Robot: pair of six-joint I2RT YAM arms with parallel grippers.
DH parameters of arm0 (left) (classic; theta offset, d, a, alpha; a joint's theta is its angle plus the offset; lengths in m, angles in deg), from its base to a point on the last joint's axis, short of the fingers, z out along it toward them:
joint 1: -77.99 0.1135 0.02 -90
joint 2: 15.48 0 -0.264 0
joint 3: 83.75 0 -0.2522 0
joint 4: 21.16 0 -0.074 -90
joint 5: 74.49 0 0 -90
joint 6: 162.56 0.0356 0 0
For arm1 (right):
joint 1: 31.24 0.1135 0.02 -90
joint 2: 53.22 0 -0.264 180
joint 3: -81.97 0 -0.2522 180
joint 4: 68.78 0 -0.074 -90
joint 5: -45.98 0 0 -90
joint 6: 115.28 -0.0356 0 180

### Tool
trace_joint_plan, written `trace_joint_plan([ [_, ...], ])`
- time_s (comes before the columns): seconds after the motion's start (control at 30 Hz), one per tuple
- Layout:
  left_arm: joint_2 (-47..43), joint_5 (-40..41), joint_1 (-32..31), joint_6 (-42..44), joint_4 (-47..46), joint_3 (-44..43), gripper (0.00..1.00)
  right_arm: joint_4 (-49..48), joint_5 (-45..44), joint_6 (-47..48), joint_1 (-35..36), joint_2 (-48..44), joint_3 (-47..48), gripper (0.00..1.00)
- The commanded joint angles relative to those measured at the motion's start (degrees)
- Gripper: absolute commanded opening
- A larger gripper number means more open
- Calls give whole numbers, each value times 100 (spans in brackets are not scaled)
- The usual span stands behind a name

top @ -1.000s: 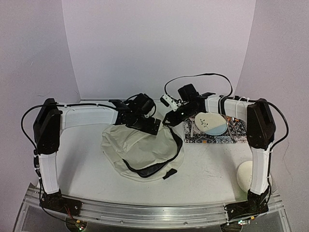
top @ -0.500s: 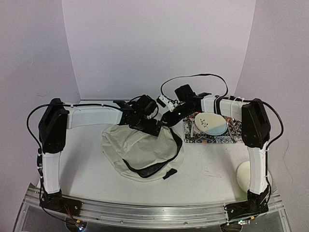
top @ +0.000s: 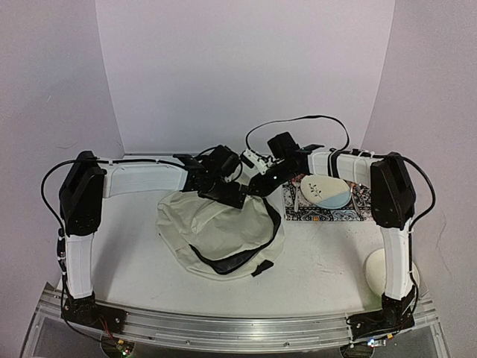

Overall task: Pack the student bag
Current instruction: Pick up the largest pocket of the bag from the student bag.

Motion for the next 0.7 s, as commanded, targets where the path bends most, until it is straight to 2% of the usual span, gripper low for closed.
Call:
trace_joint_plan([
  [0.0,-59,-1,66,-127,67,92,97,197,-711,47,-232,23,-307,27],
  [0.33,-56,-57,96,-194,67,160,96,156,-761,58,-348,-145,-540,30],
  [0.47,-79,-66,97,-204,66,193,96,110,-903,44,-426,-235,-596,37],
  [0.67,-100,-38,97,-242,66,255,95,40,-707,-11,-596,-348,-716,34],
])
